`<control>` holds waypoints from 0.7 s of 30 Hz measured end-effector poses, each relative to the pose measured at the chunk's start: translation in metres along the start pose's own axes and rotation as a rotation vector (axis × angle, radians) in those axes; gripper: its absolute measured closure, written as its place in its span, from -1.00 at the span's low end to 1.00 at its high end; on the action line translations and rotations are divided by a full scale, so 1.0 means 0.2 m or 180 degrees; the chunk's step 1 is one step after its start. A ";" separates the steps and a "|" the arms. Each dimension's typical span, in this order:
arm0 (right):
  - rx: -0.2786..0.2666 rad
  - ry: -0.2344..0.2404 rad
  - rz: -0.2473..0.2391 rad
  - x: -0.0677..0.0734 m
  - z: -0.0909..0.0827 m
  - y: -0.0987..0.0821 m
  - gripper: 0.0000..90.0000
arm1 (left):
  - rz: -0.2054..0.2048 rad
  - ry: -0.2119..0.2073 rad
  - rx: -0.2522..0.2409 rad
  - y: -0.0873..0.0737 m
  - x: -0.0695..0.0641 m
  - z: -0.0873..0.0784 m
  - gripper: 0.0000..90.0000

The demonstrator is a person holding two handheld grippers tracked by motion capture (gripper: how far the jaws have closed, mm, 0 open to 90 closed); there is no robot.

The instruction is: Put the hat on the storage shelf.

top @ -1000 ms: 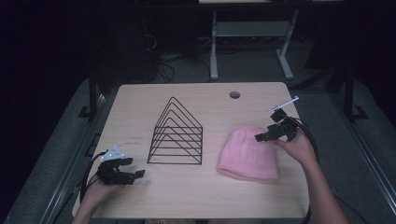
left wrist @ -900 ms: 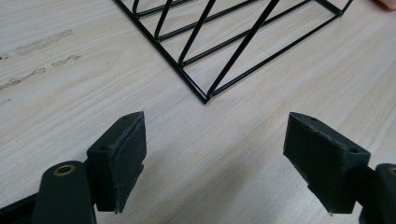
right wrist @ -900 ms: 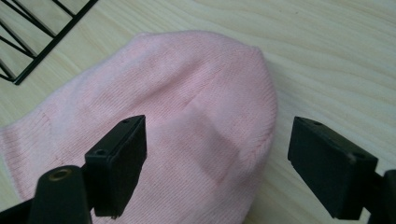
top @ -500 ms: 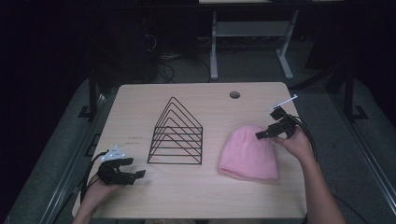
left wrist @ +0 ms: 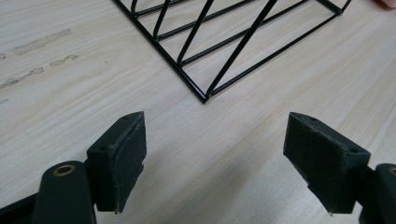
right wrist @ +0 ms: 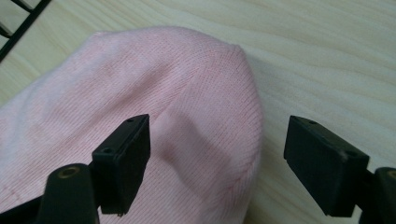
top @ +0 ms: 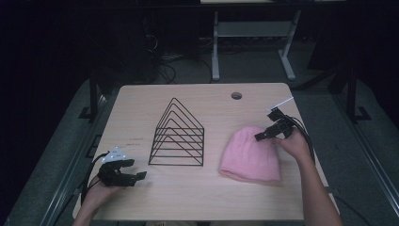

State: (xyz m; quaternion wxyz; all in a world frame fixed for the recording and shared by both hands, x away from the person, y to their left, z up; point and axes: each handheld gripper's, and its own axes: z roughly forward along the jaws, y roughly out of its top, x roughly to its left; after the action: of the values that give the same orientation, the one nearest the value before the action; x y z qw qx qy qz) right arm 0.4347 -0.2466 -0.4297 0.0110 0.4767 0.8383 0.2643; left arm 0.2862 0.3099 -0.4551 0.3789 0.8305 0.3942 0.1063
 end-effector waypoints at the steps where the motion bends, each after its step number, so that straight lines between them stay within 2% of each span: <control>1: 0.0018 -0.0014 0.0022 0.00 0.01 0.00 -0.50 | -0.0009 -0.0003 -0.0014 0.00 0.00 0.00 -0.52; 9: 0.0074 0.0003 0.0084 -0.03 0.05 0.00 -0.24 | 0.0016 -0.0004 0.0015 0.00 0.00 0.00 -0.52; 11: 0.0101 0.0079 0.0126 -0.04 0.06 0.00 -0.06 | 0.0025 0.0017 0.0029 0.00 0.00 0.00 -0.52; 20: 0.0134 0.0168 0.0186 -0.05 0.09 -0.01 0.15 | 0.0025 0.0016 0.0029 0.00 0.00 0.00 -0.52; 21: 0.0139 0.0205 0.0228 -0.06 0.09 -0.01 0.20 | 0.0033 0.0015 0.0020 0.00 0.00 0.00 -0.52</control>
State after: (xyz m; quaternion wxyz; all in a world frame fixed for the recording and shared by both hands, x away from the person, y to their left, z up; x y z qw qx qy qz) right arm 0.4441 -0.2482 -0.4494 -0.0359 0.4978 0.8262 0.2614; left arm 0.2866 0.3091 -0.4557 0.3748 0.8334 0.3911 0.1090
